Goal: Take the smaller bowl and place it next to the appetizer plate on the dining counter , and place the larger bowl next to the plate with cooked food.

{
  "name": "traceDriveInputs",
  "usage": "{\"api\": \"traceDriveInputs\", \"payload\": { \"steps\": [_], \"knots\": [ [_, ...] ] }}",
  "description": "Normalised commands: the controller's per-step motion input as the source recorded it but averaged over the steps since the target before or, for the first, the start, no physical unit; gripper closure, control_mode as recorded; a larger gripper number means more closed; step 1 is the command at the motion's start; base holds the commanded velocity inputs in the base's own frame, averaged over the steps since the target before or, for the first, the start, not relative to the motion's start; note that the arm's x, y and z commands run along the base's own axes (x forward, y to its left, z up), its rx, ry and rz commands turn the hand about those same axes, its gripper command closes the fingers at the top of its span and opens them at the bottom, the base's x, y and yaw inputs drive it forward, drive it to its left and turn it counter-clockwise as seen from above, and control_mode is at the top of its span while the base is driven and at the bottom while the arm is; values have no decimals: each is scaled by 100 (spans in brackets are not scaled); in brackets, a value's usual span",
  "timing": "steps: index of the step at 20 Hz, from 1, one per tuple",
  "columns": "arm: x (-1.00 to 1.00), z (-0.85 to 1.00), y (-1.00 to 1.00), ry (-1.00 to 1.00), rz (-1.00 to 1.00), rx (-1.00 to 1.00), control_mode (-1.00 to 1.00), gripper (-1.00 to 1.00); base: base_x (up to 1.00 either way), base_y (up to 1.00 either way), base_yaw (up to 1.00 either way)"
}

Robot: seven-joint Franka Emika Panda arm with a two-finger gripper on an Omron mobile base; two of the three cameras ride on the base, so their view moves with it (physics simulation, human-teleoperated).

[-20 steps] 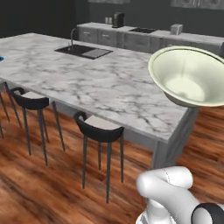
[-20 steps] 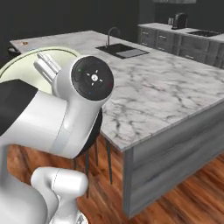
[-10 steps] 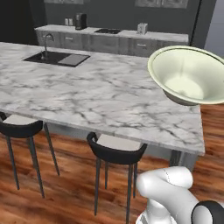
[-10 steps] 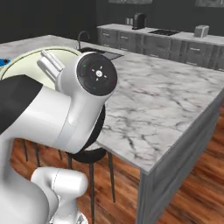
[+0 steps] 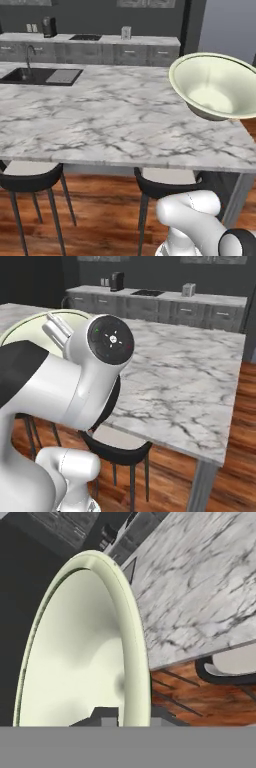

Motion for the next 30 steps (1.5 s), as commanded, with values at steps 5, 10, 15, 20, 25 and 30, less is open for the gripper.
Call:
{"api": "traceDriveInputs", "payload": {
  "steps": [5, 10, 15, 20, 25, 30],
  "knots": [
    [0, 0, 0, 0, 0, 0, 100, 100, 10, 100, -30],
    [0, 0, 0, 0, 0, 0, 100, 100, 0, 100, -16],
    [0, 0, 0, 0, 0, 0, 100, 100, 0, 100, -17],
    [0, 0, 0, 0, 0, 0, 100, 100, 0, 100, -17],
    [0, 0, 0, 0, 0, 0, 100, 100, 0, 100, -19],
    [0, 0, 0, 0, 0, 0, 100, 100, 1, 100, -19]
  ]
}}
